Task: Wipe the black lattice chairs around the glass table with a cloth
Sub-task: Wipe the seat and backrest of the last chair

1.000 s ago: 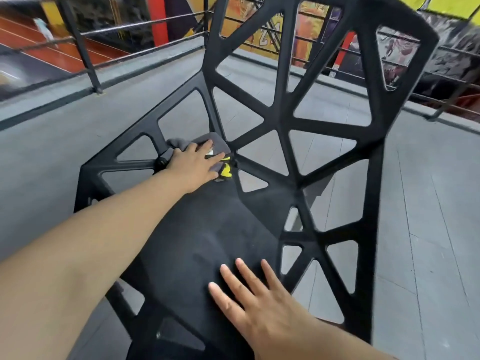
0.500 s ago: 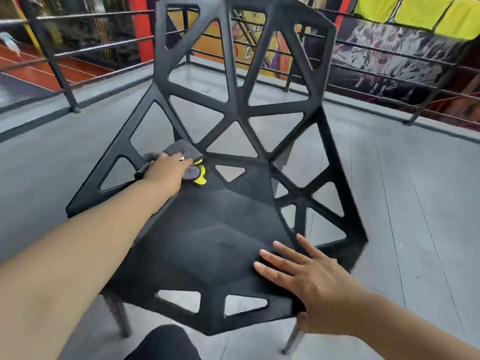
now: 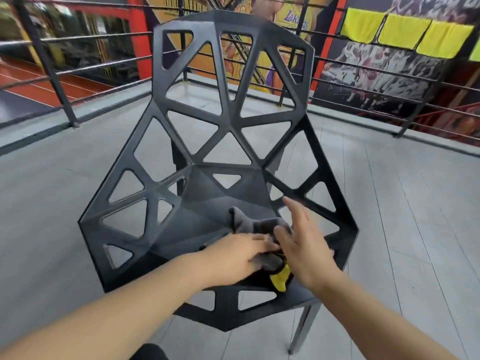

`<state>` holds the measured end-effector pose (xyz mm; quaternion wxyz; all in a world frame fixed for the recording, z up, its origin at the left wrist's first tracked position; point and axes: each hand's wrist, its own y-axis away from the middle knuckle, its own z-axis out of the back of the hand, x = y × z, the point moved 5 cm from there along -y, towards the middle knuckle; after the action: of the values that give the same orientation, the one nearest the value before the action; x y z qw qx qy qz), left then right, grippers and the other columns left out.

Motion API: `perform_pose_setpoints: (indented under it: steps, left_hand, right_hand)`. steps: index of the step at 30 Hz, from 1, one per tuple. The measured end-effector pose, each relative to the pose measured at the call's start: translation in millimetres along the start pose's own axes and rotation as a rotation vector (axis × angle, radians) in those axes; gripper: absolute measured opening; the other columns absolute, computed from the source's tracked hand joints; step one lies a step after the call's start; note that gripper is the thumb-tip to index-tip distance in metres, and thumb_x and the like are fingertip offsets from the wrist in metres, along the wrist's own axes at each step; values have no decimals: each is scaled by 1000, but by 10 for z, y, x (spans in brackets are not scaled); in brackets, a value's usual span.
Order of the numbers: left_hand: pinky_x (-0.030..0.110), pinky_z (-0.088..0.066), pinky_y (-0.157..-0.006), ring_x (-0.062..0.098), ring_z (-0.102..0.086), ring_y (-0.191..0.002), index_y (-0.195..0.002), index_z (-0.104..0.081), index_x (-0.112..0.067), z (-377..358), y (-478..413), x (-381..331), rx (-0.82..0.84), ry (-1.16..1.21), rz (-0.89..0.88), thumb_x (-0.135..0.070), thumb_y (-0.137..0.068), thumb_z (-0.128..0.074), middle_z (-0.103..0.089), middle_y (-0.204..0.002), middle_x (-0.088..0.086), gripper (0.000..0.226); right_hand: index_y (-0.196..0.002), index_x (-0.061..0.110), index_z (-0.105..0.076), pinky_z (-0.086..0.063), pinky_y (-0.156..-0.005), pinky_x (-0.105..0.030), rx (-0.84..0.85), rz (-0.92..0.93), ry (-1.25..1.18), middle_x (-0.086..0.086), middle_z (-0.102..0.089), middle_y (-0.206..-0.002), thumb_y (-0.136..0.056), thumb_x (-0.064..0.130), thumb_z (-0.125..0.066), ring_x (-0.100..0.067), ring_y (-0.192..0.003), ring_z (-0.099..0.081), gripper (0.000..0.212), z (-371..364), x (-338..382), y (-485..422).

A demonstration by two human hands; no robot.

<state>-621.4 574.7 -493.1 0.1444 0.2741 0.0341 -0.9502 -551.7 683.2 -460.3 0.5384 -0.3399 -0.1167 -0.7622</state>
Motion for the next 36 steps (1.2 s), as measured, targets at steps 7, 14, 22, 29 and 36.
perform_pose_setpoints:
  steps: [7, 14, 22, 29, 36]
  left_hand:
    - [22, -28, -100, 3, -38, -130, -123, -57, -41, 784, 769, 609, -303, -117, 369, -37, -93, -50, -51, -135, -17, 31]
    - [29, -28, -99, 13, -64, -106, -86, -74, -32, 931, 1134, 1135, -341, -591, 502, -39, -80, -44, -71, -95, -10, 32]
    - [30, -33, -91, 15, -68, -84, -83, -75, -24, 753, 1320, 1288, -438, -563, 480, -33, -74, -40, -72, -95, -7, 38]
    - [24, -41, -91, 8, -66, -89, -90, -75, -29, 701, 1385, 1396, -429, -461, 547, -39, -77, -42, -71, -101, -14, 37]
    - [21, -35, -82, 10, -58, -76, -76, -68, -27, 725, 1403, 1392, -527, -489, 502, -41, -76, -48, -60, -74, -14, 24]
  right_hand:
    - [-148, 43, -11, 12, -114, -49, 344, 374, 568, 6, -11, -158, -88, 63, -12, -26, -147, 0, 63, -690, 288, 39]
    - [-143, 53, -16, 2, -116, -51, 469, 302, 593, 15, -6, -158, -88, 67, -27, -12, -146, 2, 59, -980, -12, -596]
    - [-141, 45, -32, -9, -112, -50, 227, 149, 653, 11, -23, -155, -91, 57, -41, -15, -144, -13, 52, -1156, -152, -1586]
    - [-124, 28, -57, -39, -88, -44, 26, 192, 365, 5, -52, -133, -88, 26, -56, -32, -117, -42, 36, -1507, 311, -1700]
    - [-109, 27, -67, -39, -80, -41, 74, 759, 22, 8, -59, -125, -75, 20, -64, -23, -116, -44, 35, -2074, 1251, -1303]
